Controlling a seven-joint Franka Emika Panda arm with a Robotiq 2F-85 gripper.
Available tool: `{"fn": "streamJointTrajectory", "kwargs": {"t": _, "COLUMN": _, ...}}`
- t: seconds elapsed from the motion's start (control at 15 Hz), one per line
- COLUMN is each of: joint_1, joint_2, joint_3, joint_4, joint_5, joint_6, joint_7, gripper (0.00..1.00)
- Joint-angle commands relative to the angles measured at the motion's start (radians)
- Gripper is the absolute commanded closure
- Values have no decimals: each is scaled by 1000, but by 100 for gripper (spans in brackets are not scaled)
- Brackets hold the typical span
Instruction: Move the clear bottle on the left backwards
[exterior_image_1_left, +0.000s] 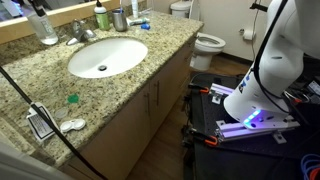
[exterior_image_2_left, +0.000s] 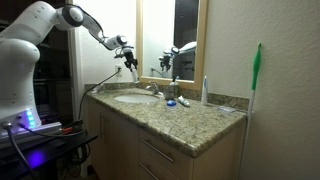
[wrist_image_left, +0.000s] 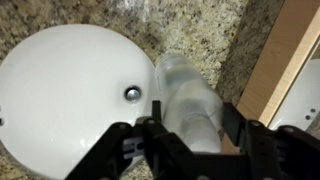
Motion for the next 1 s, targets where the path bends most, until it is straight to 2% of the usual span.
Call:
{"fn": "streamJointTrajectory", "kwargs": {"t": 0.0, "joint_1": -34, "joint_2": 137, "joint_3": -8, "joint_4": 248, "joint_5": 132, "joint_6": -147, "joint_7": 70, "gripper": 64}}
{"fn": "streamJointTrajectory", "kwargs": {"t": 0.13, "joint_1": -61, "joint_2": 189, "joint_3": -3, "joint_4": 351, "joint_5": 204, "joint_6": -201, "joint_7": 118, "gripper": 64}}
{"fn": "streamJointTrajectory", "kwargs": {"t": 0.2, "joint_1": -28, "joint_2": 126, "joint_3": -15, "joint_4": 207, "joint_5": 151, "joint_6": -126, "joint_7": 83, "gripper": 39}}
{"fn": "streamJointTrajectory", "kwargs": {"t": 0.33, "joint_1": -49, "joint_2": 159, "joint_3": -10, "joint_4": 276, "joint_5": 179, "joint_6": -158, "joint_7": 103, "gripper": 39}}
{"fn": "streamJointTrajectory", "kwargs": {"t": 0.4, "joint_1": -37, "joint_2": 151, "joint_3": -16, "joint_4": 250, "joint_5": 149, "joint_6": -133, "joint_7": 76, "gripper": 64}}
{"fn": "streamJointTrajectory", "kwargs": {"t": 0.6, "joint_1": -11, "joint_2": 255, "joint_3": -54, "joint_4": 349, "joint_5": 110, "joint_6": -106, "joint_7": 263, "gripper": 64}}
{"fn": "streamJointTrajectory", "kwargs": {"t": 0.93, "joint_1": -30, "joint_2": 380, "joint_3": -47, "joint_4": 514, "joint_5": 169, "joint_6": -150, "joint_7": 525, "gripper": 64}}
